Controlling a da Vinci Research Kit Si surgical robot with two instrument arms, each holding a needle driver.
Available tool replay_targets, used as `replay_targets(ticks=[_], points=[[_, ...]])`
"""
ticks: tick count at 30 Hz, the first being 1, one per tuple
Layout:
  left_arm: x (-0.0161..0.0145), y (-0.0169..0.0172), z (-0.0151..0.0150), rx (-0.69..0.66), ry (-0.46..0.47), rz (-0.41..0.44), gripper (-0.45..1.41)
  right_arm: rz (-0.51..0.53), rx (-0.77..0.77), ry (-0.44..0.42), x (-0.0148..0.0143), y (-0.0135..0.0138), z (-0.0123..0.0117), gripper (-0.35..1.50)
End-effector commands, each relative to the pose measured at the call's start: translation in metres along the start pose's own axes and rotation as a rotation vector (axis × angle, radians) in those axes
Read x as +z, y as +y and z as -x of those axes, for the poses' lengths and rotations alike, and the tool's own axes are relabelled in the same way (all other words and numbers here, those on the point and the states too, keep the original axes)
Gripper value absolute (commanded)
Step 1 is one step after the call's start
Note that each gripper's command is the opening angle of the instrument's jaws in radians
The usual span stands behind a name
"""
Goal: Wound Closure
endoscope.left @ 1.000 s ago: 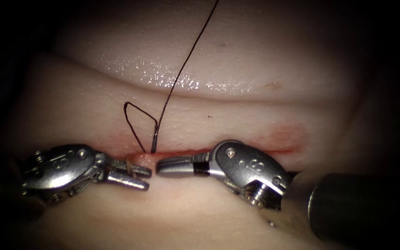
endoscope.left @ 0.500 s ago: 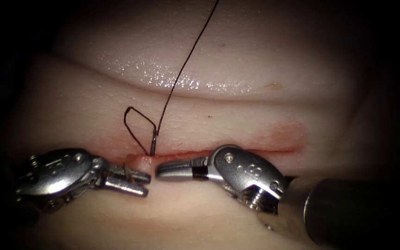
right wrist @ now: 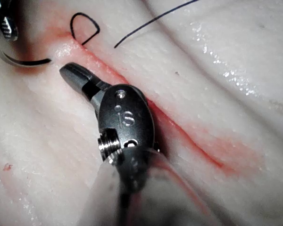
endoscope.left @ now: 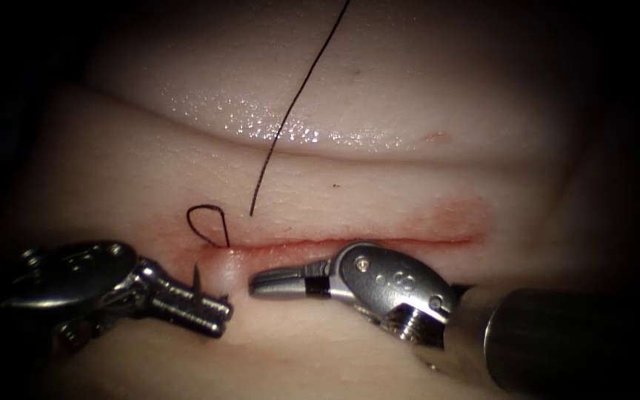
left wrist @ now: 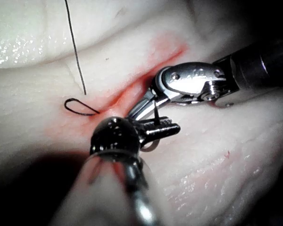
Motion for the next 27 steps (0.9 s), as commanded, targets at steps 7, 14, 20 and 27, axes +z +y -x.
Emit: replay_targets(ticks=[7,14,20,27], points=[[0.0015,0.0024,-0.0001,-0.122,-0.007,0.049,-0.45,0.001,-0.020,-0.001,0.0007,0.0006,0.0009,-0.35],[0.0020,0.0068,-0.0017,-0.126,-0.024,0.122,-0.45,0.007,-0.033,-0.005,0.0005,0.0010,0.0011,-0.35],[0.0015,0.0107,-0.0032,0.050,-0.013,0.162,-0.45,0.017,-0.037,-0.009,0.0002,0.0016,0.0017,-0.35],[0.0006,0.0134,-0.0038,0.335,0.010,0.059,-0.45,0.029,-0.016,-0.013,0.0007,0.0020,0.0021,-0.03]])
